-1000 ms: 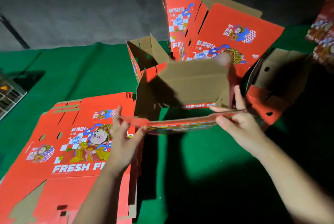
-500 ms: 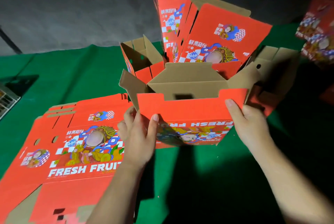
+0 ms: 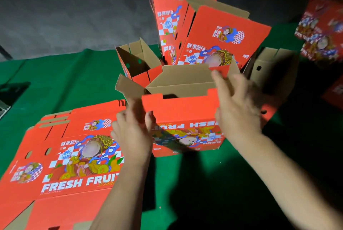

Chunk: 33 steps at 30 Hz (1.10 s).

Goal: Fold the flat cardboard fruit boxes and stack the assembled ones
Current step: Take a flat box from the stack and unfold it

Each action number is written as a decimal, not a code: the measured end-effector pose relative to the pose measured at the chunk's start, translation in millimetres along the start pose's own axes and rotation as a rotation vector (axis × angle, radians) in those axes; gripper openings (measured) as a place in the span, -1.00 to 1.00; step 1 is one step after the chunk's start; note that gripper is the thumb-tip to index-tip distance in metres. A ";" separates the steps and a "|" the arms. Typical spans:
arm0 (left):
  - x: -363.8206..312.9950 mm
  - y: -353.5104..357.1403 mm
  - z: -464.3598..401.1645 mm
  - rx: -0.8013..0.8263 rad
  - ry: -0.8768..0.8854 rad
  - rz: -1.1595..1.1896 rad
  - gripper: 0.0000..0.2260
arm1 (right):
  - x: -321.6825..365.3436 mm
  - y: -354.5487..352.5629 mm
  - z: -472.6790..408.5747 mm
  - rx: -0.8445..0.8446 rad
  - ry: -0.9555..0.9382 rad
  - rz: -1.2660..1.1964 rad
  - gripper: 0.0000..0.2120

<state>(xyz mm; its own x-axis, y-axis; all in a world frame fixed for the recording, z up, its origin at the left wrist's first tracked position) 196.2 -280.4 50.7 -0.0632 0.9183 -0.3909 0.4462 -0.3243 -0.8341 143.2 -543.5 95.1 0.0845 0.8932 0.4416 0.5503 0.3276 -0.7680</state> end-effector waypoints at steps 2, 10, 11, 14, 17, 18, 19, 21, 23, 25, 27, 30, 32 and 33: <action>3.4 -0.4 -13.3 0.058 -0.060 -0.033 -0.13 | 26.1 17.3 8.0 0.092 -0.246 0.079 -0.27; 12.6 19.2 -22.5 0.445 0.036 0.462 0.06 | 27.5 66.8 -37.2 0.446 -0.045 -0.086 -0.27; 12.7 19.0 -21.1 0.437 0.093 0.436 -0.06 | 28.0 73.2 -37.0 0.478 -0.041 -0.061 -0.25; 1.7 8.9 -14.6 0.323 0.393 0.352 -0.41 | 25.6 83.8 -36.3 0.515 -0.002 -0.029 -0.12; -3.5 4.6 -11.7 0.314 0.549 0.263 -0.46 | 29.8 68.3 -31.5 0.319 -0.127 -0.146 -0.17; -1.8 4.4 -14.8 0.328 0.552 0.210 -0.52 | 29.2 55.8 -28.6 0.148 -0.192 -0.220 -0.22; 1.1 5.4 -19.4 0.346 0.549 0.150 -0.56 | 23.3 42.3 -24.9 -0.057 -0.219 -0.268 -0.27; 7.7 7.9 -29.1 0.393 0.552 0.056 -0.57 | 1.3 22.2 -16.9 -0.343 -0.073 -0.330 -0.24; 6.9 13.4 -36.5 0.461 0.575 -0.024 -0.53 | -22.3 19.8 -15.8 -0.299 0.136 -0.357 -0.16; -1.2 18.5 -46.3 0.546 0.571 -0.074 -0.40 | -31.8 34.0 -10.7 -0.066 0.115 -0.369 -0.24; -13.2 24.5 -60.2 0.602 0.514 -0.123 -0.25 | -31.2 47.0 0.6 0.074 0.015 -0.317 -0.42; -31.6 29.3 -75.3 0.520 0.465 -0.222 -0.30 | -31.6 45.2 6.3 0.011 0.043 -0.275 -0.49; -38.6 28.7 -78.1 0.430 0.431 -0.209 -0.34 | -31.5 42.9 6.7 0.026 0.022 -0.243 -0.49; -40.2 27.4 -76.5 0.394 0.415 -0.186 -0.35 | -33.4 41.0 6.3 0.037 0.004 -0.223 -0.52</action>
<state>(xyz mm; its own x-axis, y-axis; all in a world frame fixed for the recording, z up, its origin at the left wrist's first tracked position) 279.3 -308.8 73.4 0.2806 0.9539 -0.1064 0.0911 -0.1369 -0.9864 157.7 -558.0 45.9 -0.0329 0.7962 0.6042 0.5252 0.5280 -0.6673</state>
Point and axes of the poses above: each hand's wrist, its own z-axis away from the middle knuckle, its own y-axis out of the palm, x = y × z, the point moved 4 cm from there along -z, towards the middle knuckle, and after that the axes turned 12 degrees about -z, right-handed, at the moved point
